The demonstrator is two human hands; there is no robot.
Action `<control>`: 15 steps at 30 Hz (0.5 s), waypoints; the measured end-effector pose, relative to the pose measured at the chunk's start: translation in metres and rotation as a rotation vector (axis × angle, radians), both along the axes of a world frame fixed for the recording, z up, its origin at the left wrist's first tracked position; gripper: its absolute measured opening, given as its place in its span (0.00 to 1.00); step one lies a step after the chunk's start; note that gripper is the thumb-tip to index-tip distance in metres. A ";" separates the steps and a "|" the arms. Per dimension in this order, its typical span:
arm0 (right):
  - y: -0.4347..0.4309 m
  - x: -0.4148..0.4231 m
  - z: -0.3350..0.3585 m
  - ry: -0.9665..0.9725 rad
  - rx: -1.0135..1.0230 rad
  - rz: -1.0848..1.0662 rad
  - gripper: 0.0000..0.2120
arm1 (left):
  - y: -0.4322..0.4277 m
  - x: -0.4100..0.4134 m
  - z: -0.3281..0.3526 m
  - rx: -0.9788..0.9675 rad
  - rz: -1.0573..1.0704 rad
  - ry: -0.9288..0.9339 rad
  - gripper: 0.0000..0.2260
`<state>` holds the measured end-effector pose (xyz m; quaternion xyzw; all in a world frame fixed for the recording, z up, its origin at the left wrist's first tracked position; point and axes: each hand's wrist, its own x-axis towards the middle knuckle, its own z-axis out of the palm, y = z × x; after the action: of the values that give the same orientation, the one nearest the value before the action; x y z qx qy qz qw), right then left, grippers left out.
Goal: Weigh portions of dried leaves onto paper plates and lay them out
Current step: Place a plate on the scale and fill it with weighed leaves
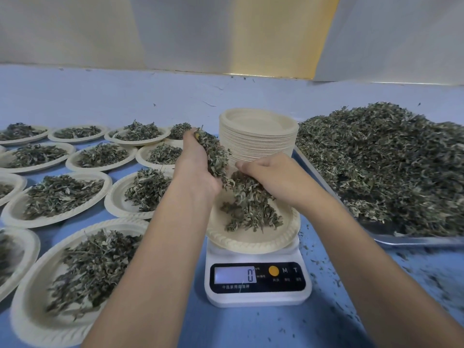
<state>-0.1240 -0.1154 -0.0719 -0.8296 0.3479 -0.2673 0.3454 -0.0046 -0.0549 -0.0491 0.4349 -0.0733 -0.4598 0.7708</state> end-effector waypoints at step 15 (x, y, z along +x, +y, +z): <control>-0.007 0.002 0.000 -0.219 0.081 0.022 0.13 | -0.001 0.004 -0.003 -0.012 0.015 -0.021 0.19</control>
<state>-0.1222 -0.1219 -0.0719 -0.7847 0.3095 -0.3380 0.4174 -0.0002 -0.0560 -0.0518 0.4357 -0.0808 -0.4489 0.7759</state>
